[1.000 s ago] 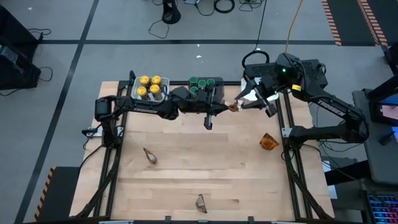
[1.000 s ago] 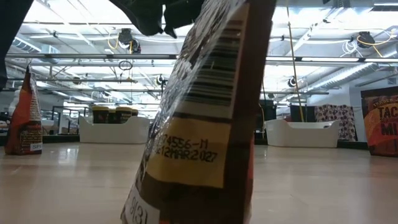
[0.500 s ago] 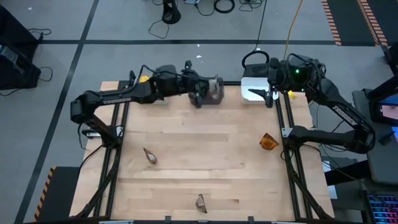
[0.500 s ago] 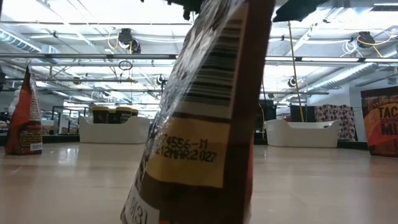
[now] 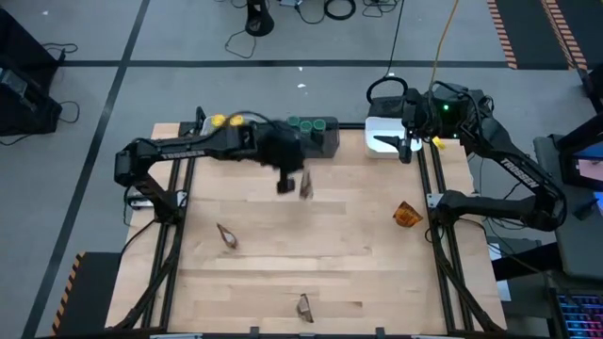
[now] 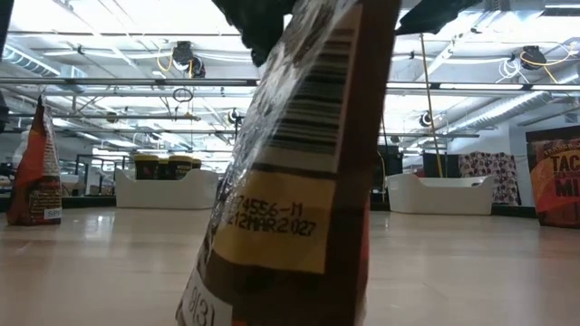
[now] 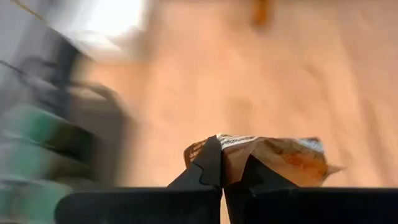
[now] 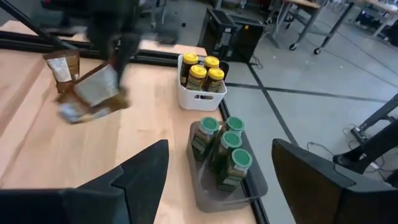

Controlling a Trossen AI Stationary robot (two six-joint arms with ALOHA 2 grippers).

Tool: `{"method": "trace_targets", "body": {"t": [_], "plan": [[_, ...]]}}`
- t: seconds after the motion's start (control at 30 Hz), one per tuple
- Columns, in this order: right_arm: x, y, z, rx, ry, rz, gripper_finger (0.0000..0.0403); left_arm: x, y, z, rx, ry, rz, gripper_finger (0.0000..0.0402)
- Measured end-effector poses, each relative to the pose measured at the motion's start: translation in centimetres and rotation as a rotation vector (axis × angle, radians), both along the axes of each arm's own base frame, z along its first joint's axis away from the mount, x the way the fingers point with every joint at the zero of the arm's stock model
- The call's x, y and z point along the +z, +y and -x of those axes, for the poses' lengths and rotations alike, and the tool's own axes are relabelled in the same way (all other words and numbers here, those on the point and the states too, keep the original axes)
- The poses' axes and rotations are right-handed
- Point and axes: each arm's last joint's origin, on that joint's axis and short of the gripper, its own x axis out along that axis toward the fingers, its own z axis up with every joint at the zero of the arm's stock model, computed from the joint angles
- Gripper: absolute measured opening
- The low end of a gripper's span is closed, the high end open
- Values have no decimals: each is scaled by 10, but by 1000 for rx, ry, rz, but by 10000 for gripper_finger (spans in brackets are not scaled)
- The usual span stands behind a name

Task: Sort spices by type
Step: Put the top center orange seasoning pack into the right white bin

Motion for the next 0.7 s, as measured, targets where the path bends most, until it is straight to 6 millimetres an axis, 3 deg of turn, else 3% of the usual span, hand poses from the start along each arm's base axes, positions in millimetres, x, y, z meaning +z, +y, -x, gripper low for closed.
{"method": "trace_targets", "body": {"t": [0.17, 0.37, 0.53, 0.7], "plan": [[3, -1, -1, 1, -25, 21, 267, -10, -14, 4, -40, 133, 73, 2], [4, -1, -1, -1, -35, 21, 267, -37, -17, 4, 101, 537, 91, 2], [5, -1, -1, -5, -47, 15, 267, -62, -23, -25, 12, 730, 115, 2], [3, -1, -1, -9, -36, -8, 267, -62, -21, -50, 12, 835, 10, 2]]}}
